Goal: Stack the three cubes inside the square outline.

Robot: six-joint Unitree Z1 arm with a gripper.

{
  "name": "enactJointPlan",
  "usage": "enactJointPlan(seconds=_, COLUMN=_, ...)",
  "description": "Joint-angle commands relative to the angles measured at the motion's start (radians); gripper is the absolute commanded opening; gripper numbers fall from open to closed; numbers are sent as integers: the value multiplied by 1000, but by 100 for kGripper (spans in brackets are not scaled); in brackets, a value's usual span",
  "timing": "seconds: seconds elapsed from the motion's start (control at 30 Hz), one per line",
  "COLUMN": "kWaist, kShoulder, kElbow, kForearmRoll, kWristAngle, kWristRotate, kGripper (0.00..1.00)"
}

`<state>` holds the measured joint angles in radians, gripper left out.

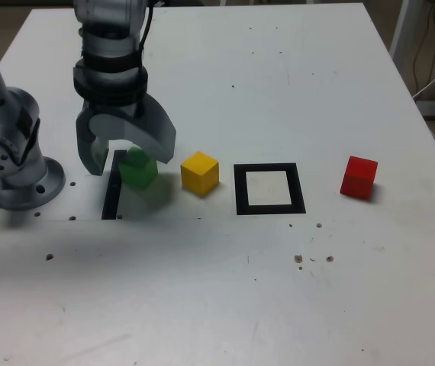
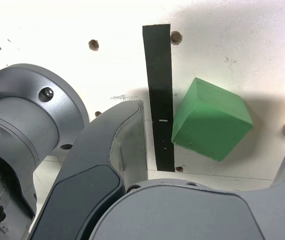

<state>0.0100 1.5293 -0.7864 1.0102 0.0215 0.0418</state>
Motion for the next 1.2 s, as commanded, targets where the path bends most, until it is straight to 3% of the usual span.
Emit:
enactJointPlan(seconds=0.0, kWaist=-1, kShoulder=0, kElbow=3, kForearmRoll=-1, kWristAngle=1, kWristRotate=-2, kGripper=100)
enactJointPlan(seconds=0.73, kWaist=-1, kShoulder=2, kElbow=-5, kForearmRoll=17, kWristAngle=1, kWristRotate=-1, kGripper=100)
enactJointPlan(seconds=1.17, kWaist=-32, kShoulder=77, kElbow=-142, kForearmRoll=115, kWristAngle=14, kWristRotate=1, kGripper=100)
